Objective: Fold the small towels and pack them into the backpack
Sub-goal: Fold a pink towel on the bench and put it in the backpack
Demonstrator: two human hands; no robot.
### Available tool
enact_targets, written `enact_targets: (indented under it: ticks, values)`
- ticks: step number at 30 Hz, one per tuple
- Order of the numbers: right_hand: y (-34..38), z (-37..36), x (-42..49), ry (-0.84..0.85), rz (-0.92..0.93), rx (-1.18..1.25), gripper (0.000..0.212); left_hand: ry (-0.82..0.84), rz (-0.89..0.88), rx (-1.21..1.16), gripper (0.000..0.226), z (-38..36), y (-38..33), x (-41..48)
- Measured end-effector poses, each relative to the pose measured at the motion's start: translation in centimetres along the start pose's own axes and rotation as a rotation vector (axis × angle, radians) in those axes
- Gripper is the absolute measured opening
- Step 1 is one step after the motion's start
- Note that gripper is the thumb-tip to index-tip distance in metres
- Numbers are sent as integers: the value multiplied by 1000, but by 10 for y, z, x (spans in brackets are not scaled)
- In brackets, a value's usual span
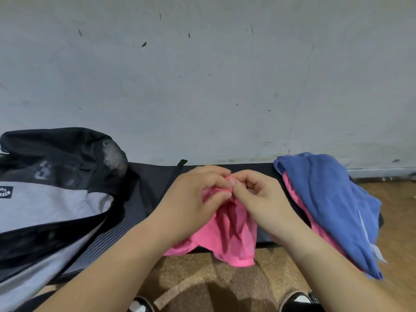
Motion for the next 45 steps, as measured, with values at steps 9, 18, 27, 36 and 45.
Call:
enact_targets:
  ticks: [9,18,27,36,45]
  values:
    - [-15,8,20,120,21,-305,21,-145,222,38,19,14,33,18]
    - [-32,31,35,7,-59,-270,19,-393,302,261,11,68,58,31]
    - [-2,19,14,-89,-111,159,13,-277,483,-95,11,29,33,10]
    - [-1,-4,0,-42,-84,89,12,-123,750,-458,9,-16,31,-5]
    - [-12,3,5,-96,-129,105,9,-214,917,-599,8,-16,45,-13]
Point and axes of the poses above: each hand's wrist, its own x-axis towards the middle knuckle, its own z-axis out of the back of the hand, y = z × x, the point moved 7 cm from there along x, towards the middle knuckle, and after that the axes turned 10 degrees about -y, right-handed, at the moved point
